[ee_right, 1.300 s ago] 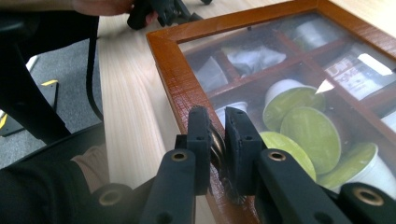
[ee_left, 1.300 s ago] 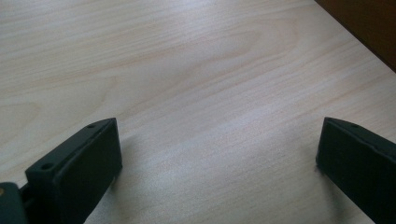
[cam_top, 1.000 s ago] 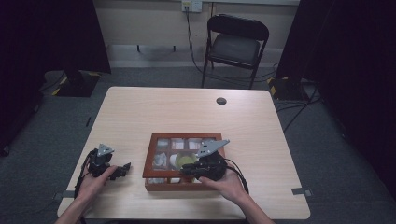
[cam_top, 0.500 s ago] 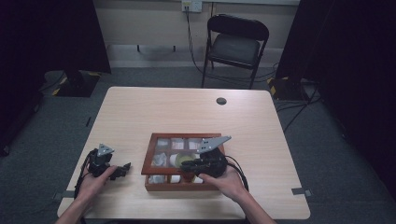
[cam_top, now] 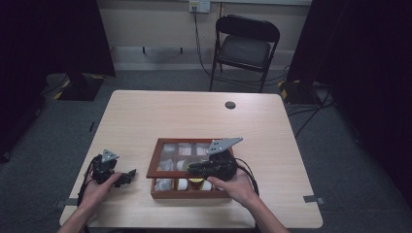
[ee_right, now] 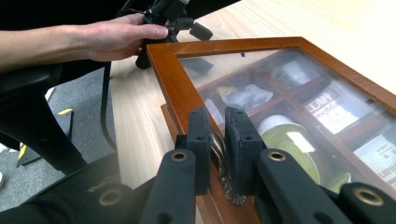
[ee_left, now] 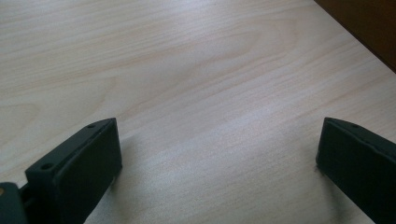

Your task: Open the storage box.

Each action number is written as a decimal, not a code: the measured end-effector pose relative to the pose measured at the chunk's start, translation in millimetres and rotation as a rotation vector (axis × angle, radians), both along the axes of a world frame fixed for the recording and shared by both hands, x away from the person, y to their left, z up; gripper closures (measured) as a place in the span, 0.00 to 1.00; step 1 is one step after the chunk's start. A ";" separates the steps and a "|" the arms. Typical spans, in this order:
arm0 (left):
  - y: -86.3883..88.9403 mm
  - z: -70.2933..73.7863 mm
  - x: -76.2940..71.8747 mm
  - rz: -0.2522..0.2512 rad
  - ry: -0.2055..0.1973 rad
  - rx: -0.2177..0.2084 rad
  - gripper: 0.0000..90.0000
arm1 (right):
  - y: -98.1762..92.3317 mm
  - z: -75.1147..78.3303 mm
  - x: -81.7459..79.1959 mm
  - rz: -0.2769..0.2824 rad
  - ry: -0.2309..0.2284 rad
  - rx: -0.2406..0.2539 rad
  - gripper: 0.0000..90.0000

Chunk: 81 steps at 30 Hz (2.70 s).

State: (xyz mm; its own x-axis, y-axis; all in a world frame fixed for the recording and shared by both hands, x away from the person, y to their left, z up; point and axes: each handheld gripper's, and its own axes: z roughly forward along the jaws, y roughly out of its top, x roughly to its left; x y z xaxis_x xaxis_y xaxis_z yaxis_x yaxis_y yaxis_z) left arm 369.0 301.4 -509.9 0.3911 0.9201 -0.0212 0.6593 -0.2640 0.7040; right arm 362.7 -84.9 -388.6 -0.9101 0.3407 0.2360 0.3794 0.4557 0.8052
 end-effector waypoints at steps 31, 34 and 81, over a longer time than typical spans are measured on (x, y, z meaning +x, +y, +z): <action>-0.5 -0.3 -0.1 0.004 -0.001 -0.007 0.00 | -3.0 24.8 20.5 -0.015 0.020 0.060 0.90; -0.5 -0.3 -0.1 0.004 -0.001 -0.007 0.00 | -2.9 26.6 22.3 -0.014 0.025 0.059 0.90; 4.6 9.4 -1.7 -0.046 0.046 0.000 0.19 | -1.0 56.5 56.0 -0.020 0.110 0.045 0.90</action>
State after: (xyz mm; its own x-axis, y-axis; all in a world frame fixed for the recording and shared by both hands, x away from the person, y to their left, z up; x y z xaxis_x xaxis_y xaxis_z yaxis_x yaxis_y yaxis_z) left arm 367.4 306.0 -500.4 0.4315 0.9012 -0.0406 0.6785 -0.2945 0.6730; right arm 418.7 -85.9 -332.1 -0.8711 0.3454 0.3492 0.4750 0.4117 0.7777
